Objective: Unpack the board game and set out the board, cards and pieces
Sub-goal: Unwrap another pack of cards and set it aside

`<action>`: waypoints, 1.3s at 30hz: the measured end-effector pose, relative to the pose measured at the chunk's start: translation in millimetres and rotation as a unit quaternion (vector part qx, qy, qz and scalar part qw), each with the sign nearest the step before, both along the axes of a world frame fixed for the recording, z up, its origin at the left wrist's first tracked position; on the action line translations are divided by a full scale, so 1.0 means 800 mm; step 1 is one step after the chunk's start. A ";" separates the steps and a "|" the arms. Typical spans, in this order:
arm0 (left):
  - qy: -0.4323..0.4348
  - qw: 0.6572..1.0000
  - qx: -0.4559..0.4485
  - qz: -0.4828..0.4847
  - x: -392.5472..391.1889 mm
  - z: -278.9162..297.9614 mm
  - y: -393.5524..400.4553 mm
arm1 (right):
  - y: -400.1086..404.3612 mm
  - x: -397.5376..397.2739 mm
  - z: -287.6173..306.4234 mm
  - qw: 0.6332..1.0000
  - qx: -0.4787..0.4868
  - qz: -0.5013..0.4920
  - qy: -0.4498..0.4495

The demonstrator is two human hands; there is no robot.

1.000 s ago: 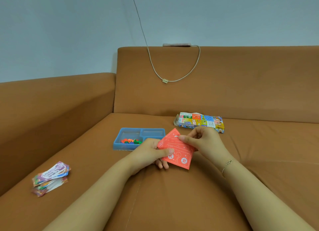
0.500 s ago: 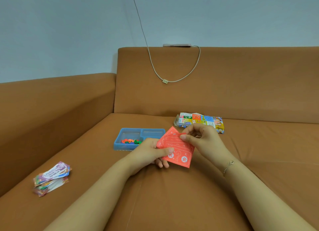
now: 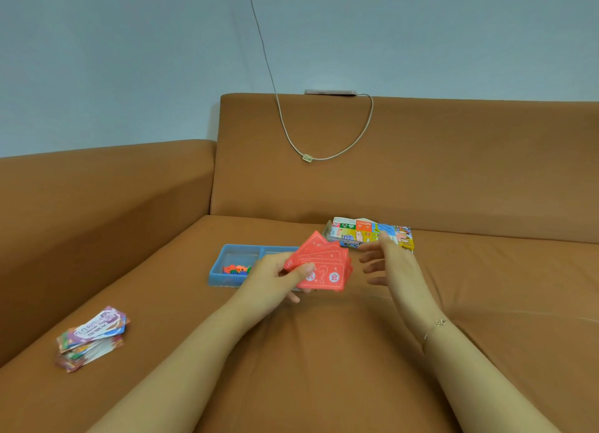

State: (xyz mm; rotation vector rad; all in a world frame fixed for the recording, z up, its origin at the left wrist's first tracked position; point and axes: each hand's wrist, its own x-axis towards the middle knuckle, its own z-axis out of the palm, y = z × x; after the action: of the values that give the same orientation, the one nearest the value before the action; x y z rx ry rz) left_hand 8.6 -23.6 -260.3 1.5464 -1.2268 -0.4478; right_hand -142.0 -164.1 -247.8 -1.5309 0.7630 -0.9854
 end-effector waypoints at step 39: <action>-0.381 0.908 0.000 0.173 -0.017 0.026 0.057 | 0.059 0.004 0.027 0.987 0.033 0.154 0.020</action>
State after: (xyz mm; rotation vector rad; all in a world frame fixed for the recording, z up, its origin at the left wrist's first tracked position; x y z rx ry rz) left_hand -4.9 22.1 -239.7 1.9693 -1.4656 0.4430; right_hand -138.6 -116.7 -226.5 -1.5580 0.5598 -0.6943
